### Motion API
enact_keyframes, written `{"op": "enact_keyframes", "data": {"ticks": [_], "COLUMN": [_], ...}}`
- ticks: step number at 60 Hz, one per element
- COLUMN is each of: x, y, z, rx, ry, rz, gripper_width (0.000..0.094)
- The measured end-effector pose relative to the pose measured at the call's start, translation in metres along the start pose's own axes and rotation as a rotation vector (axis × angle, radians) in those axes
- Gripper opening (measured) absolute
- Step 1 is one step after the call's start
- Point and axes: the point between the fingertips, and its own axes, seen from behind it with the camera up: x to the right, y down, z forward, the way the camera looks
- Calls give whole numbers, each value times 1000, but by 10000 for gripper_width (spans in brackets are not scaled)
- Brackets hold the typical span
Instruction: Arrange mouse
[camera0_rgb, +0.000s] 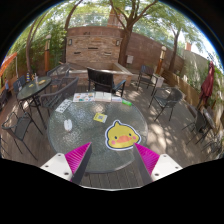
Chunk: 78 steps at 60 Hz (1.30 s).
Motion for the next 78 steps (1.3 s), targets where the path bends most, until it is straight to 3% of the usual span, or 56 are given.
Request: {"op": "enact_keyframes", "data": {"ticks": [16, 30, 45, 60, 65, 70, 73, 76, 78], "x": [-7, -97, -240, -302, -309, -317, -318, -319, -319], "y": [53, 113, 62, 10, 8, 5, 8, 7, 8], "z": [38, 112, 232, 343, 362, 361, 365, 361, 362], "rx": [-83, -136, -15, 48, 42, 38, 45, 53, 51], "ry": [-6, -103, -268, -274, -283, -332, -342, -357, -357], "rz": [9, -41, -67, -118, -141, -114, -118, -140, -141], "gripper_width": [850, 849, 837, 814, 777, 642, 610, 483, 471]}}
